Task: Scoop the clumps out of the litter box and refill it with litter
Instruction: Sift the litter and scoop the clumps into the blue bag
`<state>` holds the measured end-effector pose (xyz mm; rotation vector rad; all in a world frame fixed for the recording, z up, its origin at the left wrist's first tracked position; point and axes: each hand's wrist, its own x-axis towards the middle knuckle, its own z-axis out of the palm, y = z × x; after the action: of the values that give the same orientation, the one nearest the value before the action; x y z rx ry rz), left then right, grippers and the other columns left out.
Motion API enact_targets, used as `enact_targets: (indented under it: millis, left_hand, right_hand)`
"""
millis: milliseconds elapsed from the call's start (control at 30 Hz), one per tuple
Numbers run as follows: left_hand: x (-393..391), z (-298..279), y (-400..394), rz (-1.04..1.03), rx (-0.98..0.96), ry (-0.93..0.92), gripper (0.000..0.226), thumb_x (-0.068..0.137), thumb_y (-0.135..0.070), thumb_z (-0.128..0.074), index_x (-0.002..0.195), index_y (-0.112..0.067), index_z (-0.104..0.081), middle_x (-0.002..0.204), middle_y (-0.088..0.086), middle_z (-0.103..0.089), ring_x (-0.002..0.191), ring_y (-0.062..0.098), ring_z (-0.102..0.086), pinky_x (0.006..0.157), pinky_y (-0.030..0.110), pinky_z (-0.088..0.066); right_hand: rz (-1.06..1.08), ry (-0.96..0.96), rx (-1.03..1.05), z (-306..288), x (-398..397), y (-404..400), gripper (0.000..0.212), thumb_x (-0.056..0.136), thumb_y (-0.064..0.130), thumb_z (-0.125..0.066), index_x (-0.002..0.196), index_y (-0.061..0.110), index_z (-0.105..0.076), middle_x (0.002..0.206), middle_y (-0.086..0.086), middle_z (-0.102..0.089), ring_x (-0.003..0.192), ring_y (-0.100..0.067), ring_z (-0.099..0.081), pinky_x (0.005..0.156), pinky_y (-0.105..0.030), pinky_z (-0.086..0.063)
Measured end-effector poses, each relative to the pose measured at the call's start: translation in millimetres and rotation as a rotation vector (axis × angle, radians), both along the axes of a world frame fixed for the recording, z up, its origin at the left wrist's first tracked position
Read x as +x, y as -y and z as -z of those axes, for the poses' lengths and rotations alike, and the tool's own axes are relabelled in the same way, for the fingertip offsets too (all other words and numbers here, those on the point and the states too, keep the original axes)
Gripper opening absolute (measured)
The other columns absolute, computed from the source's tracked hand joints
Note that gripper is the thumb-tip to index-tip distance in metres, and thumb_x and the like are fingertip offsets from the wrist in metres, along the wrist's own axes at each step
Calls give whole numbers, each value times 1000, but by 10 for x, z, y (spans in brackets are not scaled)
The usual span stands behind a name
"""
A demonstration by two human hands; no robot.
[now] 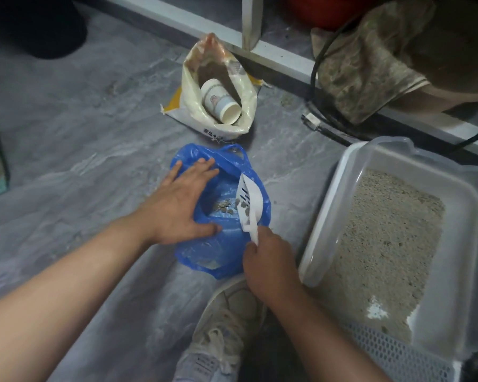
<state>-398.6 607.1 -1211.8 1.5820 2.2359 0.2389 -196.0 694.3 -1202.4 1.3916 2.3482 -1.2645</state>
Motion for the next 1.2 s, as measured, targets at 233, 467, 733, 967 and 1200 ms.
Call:
enact_targets:
  millis: [233, 467, 733, 967, 1200]
  left_hand:
    - [26, -10, -31, -2, -25, 6, 118, 68, -76, -59, 161, -20, -14, 171, -4, -1, 155, 5, 10, 125, 40, 14]
    - [30, -13, -78, -5, -2, 13, 116, 70, -76, -61, 161, -22, -14, 171, -5, -3, 154, 4, 10, 125, 41, 12]
    - [70, -30, -118, -4, 1, 22, 114, 72, -75, -63, 160, -22, -13, 171, -5, -1, 154, 3, 11, 126, 42, 11]
    - [58, -42, -123, -2, 10, 16, 114, 73, -74, -64, 161, -22, -14, 171, -5, -3, 154, 3, 10, 126, 42, 9]
    - [205, -173, -270, 47, 135, 131, 111, 74, -70, -66, 160, -21, -16, 170, -7, -6, 154, 1, 7, 127, 40, 7]
  right_hand:
    - [-18, -9, 103, 3, 19, 20, 20, 101, 18, -44, 115, 14, -57, 103, -3, -62, 94, -21, -61, 81, -33, -52]
    - [-33, 17, 125, -19, 47, -6, 29, 103, 19, -43, 129, 13, -55, 112, -5, -61, 101, -21, -61, 81, -28, -47]
    - [-26, 9, 136, -17, 100, -14, 30, 102, 17, -42, 130, 13, -54, 112, -5, -61, 102, -21, -61, 82, -28, -47]
    - [-8, -14, 89, -49, 114, 4, 29, 102, 17, -42, 126, 14, -56, 110, -4, -61, 101, -22, -61, 85, -31, -51]
    - [102, -259, -98, -404, 297, -127, 17, 96, 20, -51, 106, 21, -63, 82, 8, -66, 76, -13, -61, 70, -31, -48]
